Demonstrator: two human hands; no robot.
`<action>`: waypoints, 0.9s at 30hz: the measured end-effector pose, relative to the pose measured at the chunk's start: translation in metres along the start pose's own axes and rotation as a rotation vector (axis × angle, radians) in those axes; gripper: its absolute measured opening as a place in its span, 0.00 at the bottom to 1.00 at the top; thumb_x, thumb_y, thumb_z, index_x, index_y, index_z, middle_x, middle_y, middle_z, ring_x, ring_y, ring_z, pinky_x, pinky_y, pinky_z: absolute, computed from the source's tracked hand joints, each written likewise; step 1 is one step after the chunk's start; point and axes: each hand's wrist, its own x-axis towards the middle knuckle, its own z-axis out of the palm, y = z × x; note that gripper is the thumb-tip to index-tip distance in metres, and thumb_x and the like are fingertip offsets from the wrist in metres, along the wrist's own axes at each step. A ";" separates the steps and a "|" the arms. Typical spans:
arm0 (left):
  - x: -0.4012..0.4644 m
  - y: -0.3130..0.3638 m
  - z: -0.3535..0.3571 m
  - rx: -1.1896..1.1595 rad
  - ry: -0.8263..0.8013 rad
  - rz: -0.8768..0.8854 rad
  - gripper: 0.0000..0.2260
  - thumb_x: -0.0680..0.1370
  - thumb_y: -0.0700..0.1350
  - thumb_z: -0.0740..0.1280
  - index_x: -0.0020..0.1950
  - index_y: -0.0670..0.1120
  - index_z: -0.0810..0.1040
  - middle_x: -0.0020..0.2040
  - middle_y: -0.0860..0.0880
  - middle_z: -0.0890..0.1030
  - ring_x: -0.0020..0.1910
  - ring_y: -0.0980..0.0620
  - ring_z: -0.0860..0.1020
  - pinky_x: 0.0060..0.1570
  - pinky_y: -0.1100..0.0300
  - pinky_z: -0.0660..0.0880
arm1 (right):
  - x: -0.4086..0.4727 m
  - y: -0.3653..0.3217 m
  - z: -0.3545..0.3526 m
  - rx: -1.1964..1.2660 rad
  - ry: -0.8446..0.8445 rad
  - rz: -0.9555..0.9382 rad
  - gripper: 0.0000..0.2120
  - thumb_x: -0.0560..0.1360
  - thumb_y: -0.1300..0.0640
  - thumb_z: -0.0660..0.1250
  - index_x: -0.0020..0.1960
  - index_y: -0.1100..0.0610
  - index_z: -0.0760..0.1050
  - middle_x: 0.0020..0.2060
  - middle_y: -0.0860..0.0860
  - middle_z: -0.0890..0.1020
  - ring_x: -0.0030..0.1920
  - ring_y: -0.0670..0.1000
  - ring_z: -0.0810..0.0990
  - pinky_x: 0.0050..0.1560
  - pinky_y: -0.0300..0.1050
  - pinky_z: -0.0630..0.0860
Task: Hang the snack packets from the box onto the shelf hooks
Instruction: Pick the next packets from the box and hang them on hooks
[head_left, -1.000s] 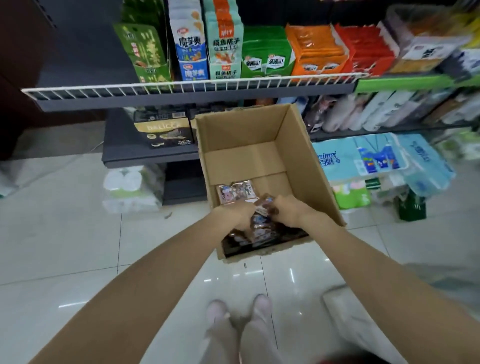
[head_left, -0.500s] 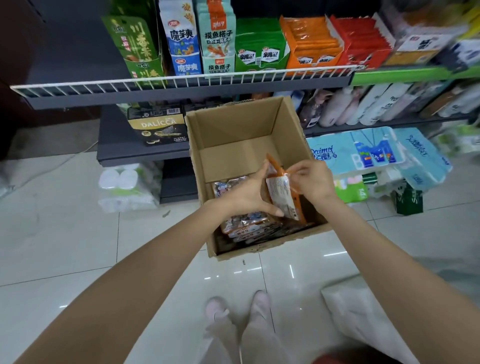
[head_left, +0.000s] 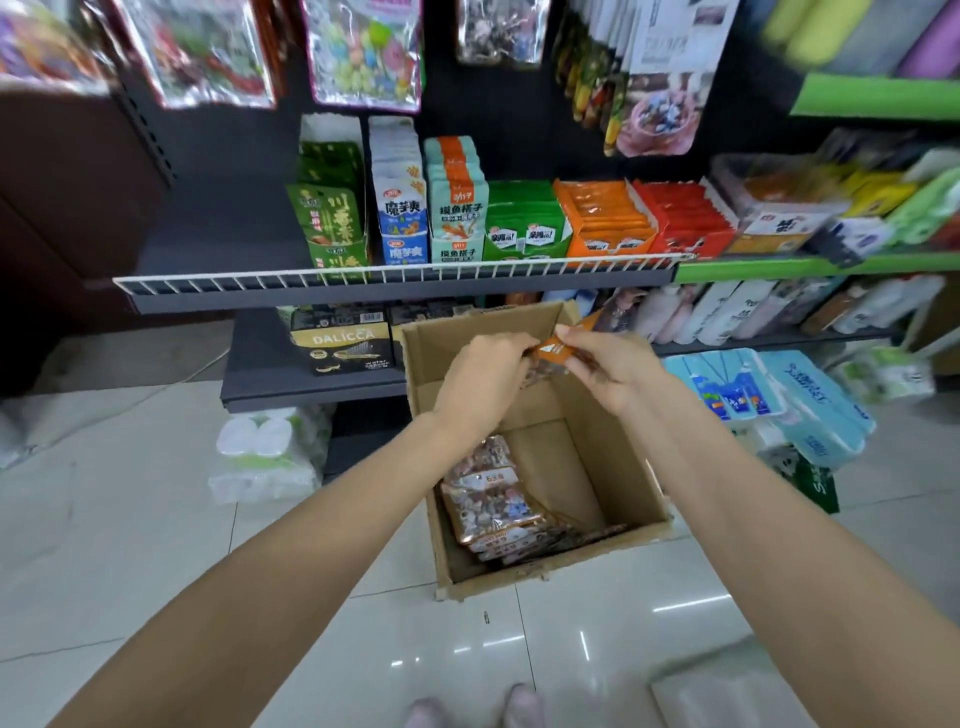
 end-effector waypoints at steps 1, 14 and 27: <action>0.005 -0.001 -0.008 0.035 0.019 -0.011 0.12 0.78 0.37 0.61 0.59 0.43 0.80 0.51 0.42 0.83 0.51 0.42 0.80 0.51 0.49 0.75 | -0.002 -0.004 0.005 -0.005 -0.029 -0.023 0.05 0.72 0.68 0.69 0.42 0.62 0.73 0.40 0.55 0.79 0.43 0.50 0.80 0.35 0.38 0.81; 0.094 0.002 -0.139 -0.246 0.223 -0.157 0.14 0.73 0.48 0.72 0.35 0.39 0.75 0.28 0.50 0.66 0.28 0.55 0.61 0.27 0.66 0.60 | 0.017 -0.102 0.057 -0.546 -0.085 -0.743 0.07 0.75 0.59 0.68 0.52 0.57 0.74 0.40 0.45 0.80 0.36 0.36 0.78 0.31 0.27 0.72; 0.196 -0.008 -0.182 0.261 0.467 -0.258 0.09 0.78 0.49 0.66 0.45 0.44 0.78 0.37 0.47 0.77 0.39 0.47 0.76 0.35 0.58 0.67 | 0.112 -0.199 0.120 -0.649 -0.018 -0.849 0.12 0.75 0.54 0.68 0.53 0.61 0.73 0.48 0.55 0.81 0.48 0.56 0.80 0.52 0.56 0.77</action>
